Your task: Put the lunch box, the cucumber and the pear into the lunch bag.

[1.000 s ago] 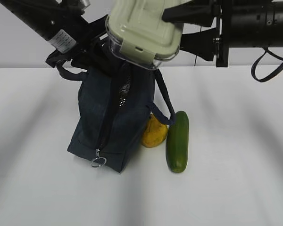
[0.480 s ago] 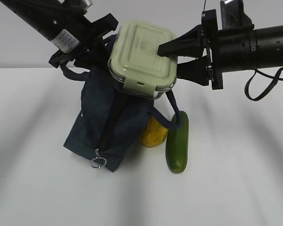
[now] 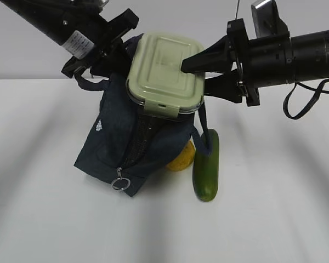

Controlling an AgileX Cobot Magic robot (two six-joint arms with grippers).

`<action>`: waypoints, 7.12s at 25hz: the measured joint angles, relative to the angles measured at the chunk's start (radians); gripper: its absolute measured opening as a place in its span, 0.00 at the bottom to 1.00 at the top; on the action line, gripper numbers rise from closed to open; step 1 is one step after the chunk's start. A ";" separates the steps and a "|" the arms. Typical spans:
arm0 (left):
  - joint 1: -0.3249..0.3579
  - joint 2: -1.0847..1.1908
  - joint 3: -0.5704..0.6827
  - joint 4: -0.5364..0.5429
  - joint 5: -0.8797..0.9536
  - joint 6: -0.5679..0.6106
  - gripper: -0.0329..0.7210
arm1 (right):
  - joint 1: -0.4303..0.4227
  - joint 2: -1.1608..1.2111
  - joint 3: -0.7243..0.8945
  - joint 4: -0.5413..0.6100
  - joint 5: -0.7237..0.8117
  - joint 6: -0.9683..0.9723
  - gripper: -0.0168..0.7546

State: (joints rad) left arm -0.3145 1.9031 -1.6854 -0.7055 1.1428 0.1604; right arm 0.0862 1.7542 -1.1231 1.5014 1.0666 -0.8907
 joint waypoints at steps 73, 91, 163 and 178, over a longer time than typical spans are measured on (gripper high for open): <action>0.027 0.082 -0.010 0.005 0.043 0.082 0.04 | 0.228 0.536 -0.381 0.102 -0.027 0.229 0.84; 0.164 0.055 -0.008 -0.142 0.073 0.129 0.04 | 0.089 0.284 -0.403 -0.443 0.115 0.319 0.79; 0.232 0.038 -0.008 0.010 0.072 0.127 0.04 | 0.266 0.560 -0.838 -0.399 0.025 0.708 0.79; 0.232 0.038 -0.008 0.013 0.073 0.127 0.04 | 0.242 0.447 -0.948 -0.728 0.148 0.667 0.77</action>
State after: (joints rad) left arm -0.0827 1.9414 -1.6934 -0.6922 1.2156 0.2871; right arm 0.3286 2.2010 -2.0712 0.7735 1.2142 -0.2237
